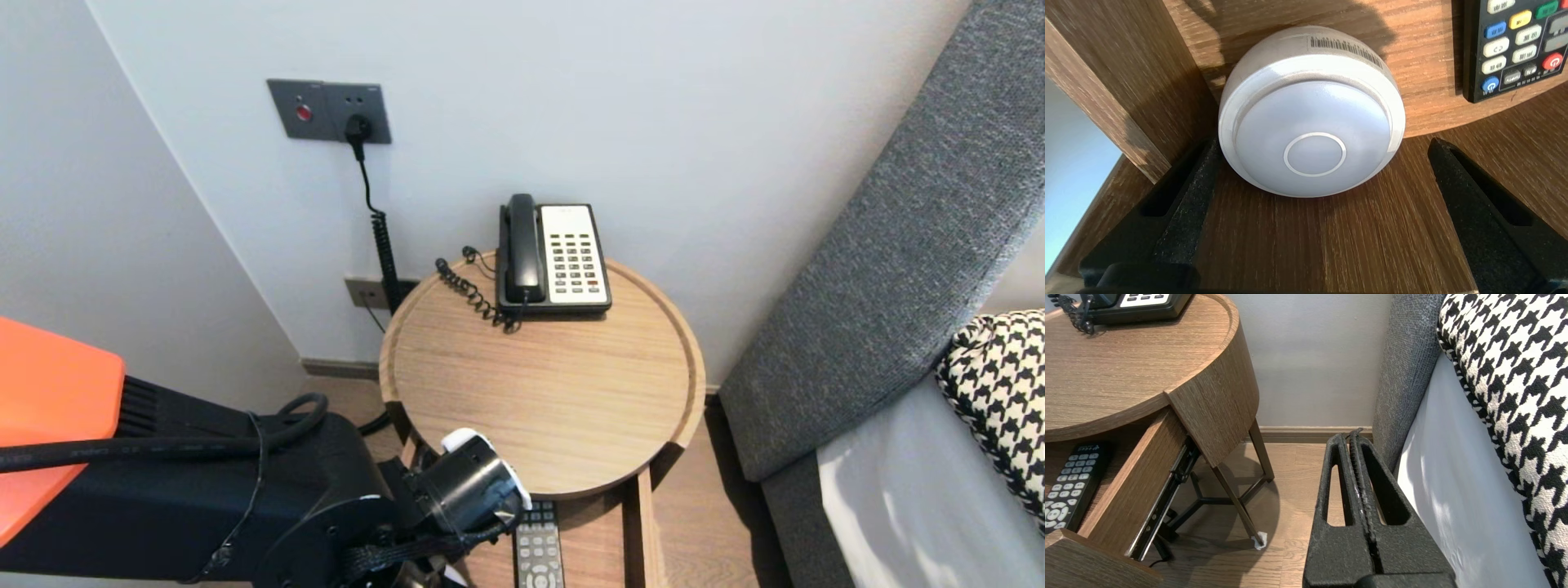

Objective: Take the remote control out of the drawer one by one and place them on the table

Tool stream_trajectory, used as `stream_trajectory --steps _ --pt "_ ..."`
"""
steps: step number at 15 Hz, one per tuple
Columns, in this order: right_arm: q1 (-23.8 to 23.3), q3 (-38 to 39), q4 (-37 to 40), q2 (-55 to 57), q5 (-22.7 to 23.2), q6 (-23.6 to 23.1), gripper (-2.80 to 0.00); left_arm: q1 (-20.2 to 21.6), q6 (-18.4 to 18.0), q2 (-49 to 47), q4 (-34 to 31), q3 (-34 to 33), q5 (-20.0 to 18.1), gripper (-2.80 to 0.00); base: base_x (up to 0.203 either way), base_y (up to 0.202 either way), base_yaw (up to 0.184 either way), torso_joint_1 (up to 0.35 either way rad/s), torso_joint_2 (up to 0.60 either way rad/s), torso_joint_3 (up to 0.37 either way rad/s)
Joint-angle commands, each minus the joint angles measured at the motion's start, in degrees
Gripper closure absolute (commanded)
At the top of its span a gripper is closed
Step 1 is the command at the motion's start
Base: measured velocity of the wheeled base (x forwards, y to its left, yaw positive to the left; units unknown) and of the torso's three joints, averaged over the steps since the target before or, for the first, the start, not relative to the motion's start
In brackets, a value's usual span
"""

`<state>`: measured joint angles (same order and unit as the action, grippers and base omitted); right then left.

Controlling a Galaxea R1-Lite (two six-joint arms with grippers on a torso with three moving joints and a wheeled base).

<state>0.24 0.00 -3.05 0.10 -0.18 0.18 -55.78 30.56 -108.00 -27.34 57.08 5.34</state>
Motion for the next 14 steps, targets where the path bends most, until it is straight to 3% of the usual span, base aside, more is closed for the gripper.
stream_trajectory --steps 1,14 --pt "0.02 1.41 -0.03 0.08 0.01 -0.01 0.00 -0.21 0.20 -0.01 -0.17 -0.04 0.02 -2.80 0.000 0.000 0.000 0.000 0.00 0.000" --pt "0.02 1.41 -0.03 0.08 0.01 0.08 0.00 -0.38 0.20 -0.90 1.24 -0.56 -0.61 -2.80 0.000 0.000 0.000 0.000 0.00 0.000"
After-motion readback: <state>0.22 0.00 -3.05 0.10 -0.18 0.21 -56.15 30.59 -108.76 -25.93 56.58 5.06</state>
